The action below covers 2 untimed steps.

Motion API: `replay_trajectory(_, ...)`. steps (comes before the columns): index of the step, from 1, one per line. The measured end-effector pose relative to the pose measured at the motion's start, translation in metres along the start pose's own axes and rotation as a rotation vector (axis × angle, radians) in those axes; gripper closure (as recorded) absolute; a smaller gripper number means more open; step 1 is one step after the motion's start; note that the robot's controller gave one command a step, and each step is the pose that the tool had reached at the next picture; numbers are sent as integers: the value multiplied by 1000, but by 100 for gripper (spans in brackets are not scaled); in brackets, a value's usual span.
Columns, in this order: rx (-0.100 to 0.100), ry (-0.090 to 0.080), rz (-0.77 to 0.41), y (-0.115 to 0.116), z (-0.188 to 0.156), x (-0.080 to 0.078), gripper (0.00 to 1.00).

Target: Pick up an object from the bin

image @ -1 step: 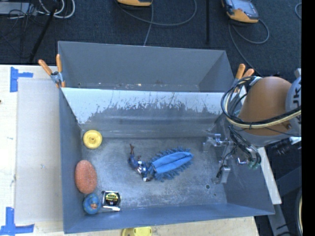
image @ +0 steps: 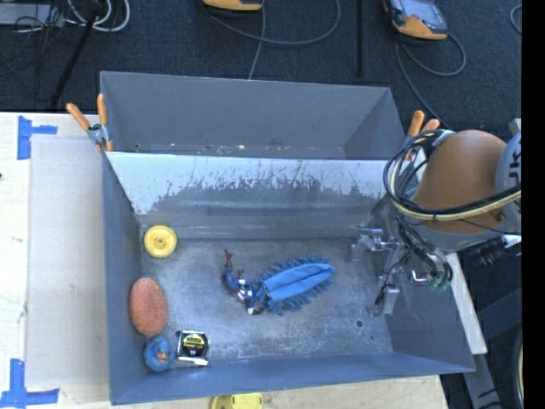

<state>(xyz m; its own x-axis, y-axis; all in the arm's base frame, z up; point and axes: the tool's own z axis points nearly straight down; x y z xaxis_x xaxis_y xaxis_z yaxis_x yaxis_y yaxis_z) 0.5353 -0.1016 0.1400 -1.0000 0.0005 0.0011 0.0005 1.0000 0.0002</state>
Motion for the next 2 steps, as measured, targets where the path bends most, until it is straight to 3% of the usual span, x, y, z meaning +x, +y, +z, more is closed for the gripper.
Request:
replay_trajectory(1,3,-6,-62,24,29,-19,0)
replay_trajectory(2,-1,0,-224,54,65,-24,0)
